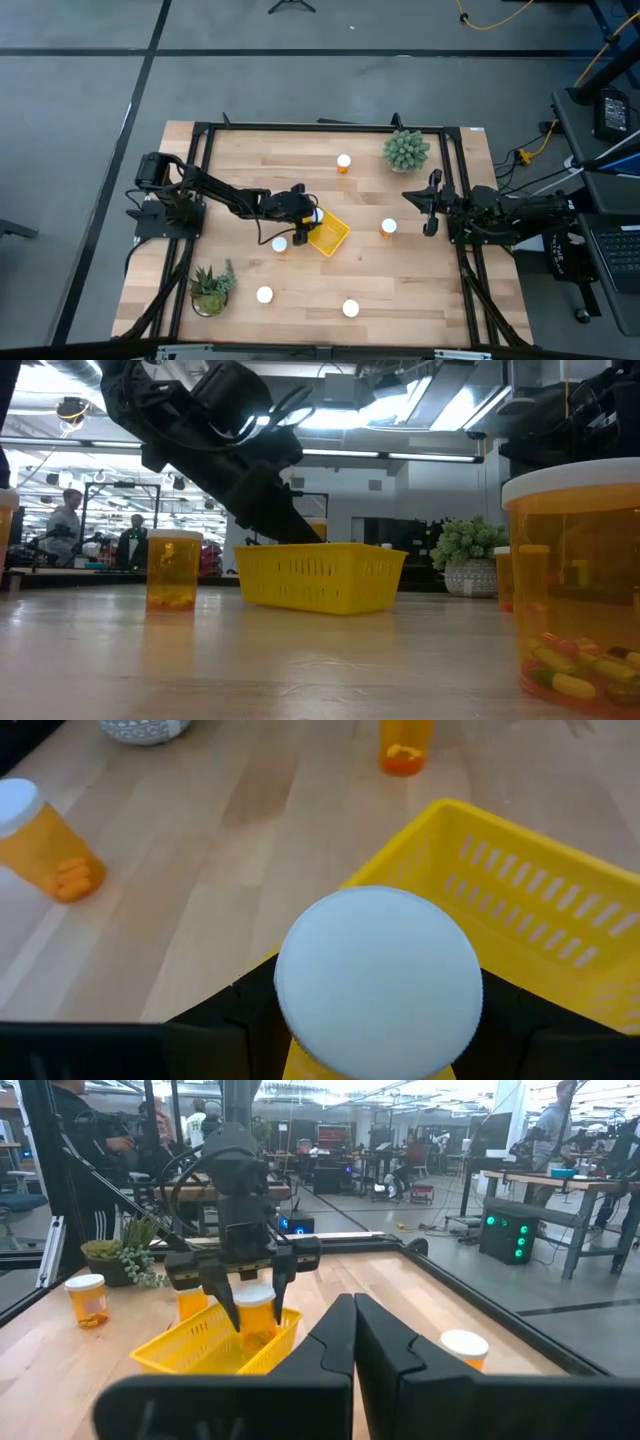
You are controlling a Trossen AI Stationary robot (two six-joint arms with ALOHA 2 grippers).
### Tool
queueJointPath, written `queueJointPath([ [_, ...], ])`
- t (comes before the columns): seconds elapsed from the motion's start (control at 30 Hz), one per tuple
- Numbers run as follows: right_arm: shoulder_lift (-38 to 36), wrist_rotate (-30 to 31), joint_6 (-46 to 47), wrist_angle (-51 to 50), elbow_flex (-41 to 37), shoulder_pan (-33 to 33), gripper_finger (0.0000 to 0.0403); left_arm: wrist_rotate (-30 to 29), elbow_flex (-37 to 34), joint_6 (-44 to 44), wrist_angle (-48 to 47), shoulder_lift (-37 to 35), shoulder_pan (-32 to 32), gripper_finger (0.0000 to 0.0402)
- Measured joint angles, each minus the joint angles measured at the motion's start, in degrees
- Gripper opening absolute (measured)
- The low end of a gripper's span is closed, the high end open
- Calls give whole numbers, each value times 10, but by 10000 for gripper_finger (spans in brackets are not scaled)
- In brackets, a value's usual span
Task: Pick and place pill bottles into a basket
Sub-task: Put the orange pill bottle into the yellow bin
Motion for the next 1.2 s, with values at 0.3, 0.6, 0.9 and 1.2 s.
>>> queueJointPath([
  [0.3, 0, 0, 1, 0, 0, 0, 7, -17, 0, 4, -9, 0, 0, 203],
  [0.6, 0, 0, 1, 0, 0, 0, 7, -17, 0, 2, -14, 0, -2, 217],
  [0.9, 0, 0, 2, 0, 0, 0, 7, -21, 0, 2, -14, 0, -2, 228],
  [1.2, 0, 0, 2, 0, 0, 0, 7, -33, 0, 18, -13, 0, -2, 228],
])
